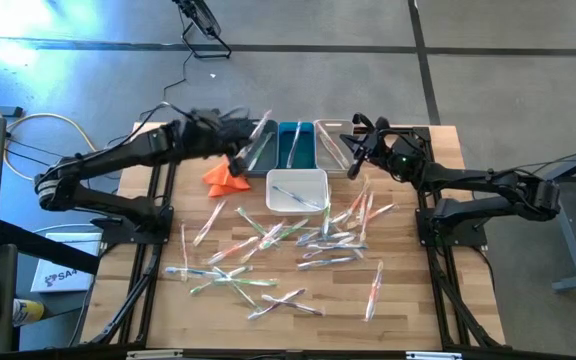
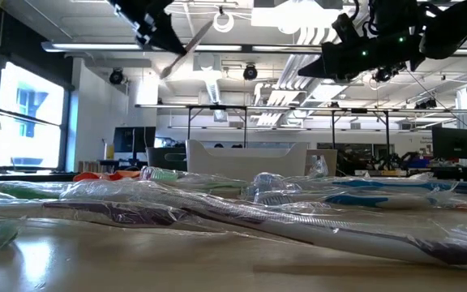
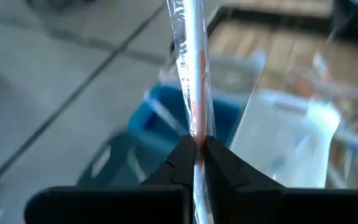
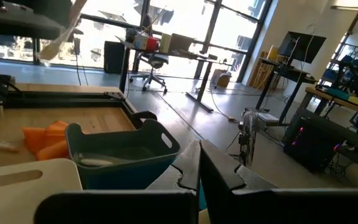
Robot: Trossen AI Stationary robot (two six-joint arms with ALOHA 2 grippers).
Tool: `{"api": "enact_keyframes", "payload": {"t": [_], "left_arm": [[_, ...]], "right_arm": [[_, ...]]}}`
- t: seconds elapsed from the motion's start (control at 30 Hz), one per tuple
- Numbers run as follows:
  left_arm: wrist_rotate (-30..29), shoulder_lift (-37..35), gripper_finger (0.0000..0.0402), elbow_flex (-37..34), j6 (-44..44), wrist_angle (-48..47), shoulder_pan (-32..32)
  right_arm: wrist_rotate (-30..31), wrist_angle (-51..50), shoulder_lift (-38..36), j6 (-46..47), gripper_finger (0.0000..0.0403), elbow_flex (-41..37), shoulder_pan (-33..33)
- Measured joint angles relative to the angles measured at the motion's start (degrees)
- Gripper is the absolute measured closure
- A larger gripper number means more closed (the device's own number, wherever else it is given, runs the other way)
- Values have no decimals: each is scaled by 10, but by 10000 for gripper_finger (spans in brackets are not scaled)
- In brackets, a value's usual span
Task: Pick & Place Toothbrushes
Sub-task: Put the orange toothbrush into the gray bin
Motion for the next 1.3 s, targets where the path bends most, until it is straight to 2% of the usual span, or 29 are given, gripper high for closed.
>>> {"api": "enact_keyframes", "payload": {"t": [0.17,0.27,0.43,0.63,1.0,1.2,1.3], "left_arm": [[105,7,390,0,31,60,56],[135,19,390,0,38,77,77],[154,61,390,0,54,134,100],[266,138,390,0,54,241,115],[310,226,390,0,43,325,114],[311,231,390,0,44,336,114],[334,231,390,0,45,336,114]], "right_arm": [[-4,26,0,3,401,0,0],[-23,28,0,4,401,0,0],[-49,23,0,8,401,0,0],[-47,22,0,69,401,0,0],[-71,-15,0,108,400,0,0],[-73,-10,0,109,400,0,0],[-75,-8,0,110,395,0,0]]}}
